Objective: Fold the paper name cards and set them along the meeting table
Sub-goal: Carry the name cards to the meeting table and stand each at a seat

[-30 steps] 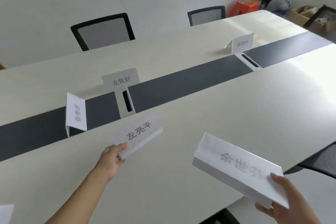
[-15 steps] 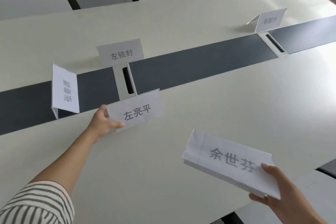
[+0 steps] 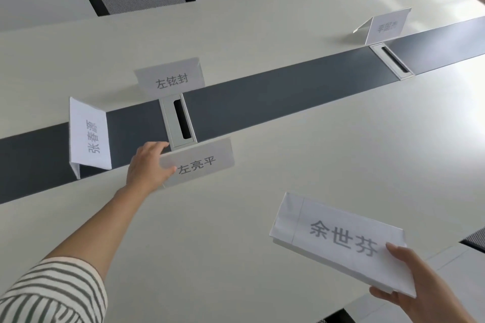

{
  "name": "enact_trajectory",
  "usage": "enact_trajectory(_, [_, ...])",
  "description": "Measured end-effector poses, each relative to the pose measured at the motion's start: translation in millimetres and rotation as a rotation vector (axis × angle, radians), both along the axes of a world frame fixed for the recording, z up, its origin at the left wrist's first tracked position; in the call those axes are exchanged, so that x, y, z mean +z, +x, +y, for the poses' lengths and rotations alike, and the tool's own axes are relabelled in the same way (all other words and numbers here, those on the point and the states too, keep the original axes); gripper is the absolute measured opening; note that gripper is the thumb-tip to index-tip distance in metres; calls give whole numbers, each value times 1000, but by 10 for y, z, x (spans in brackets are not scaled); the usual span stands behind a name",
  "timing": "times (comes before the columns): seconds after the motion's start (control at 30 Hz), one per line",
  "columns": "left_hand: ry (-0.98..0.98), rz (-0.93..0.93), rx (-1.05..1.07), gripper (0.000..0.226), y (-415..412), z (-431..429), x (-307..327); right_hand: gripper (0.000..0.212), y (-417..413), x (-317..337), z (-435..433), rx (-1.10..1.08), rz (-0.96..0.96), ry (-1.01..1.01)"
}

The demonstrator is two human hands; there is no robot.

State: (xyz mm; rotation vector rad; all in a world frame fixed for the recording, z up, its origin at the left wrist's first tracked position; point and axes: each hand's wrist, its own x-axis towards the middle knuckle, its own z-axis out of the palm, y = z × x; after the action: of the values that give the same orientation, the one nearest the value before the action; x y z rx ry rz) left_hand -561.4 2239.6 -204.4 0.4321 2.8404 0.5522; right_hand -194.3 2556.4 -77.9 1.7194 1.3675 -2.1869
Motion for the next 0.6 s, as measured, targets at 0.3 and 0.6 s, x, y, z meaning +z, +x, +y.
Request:
enact_trajectory(0.3, [-259, 138, -159, 30, 9, 314, -42, 41, 118, -52, -8, -2, -5, -18])
enact_trajectory(0.6, [-323, 154, -174, 39, -32, 384, 10, 78, 377, -11, 36, 1, -8, -10])
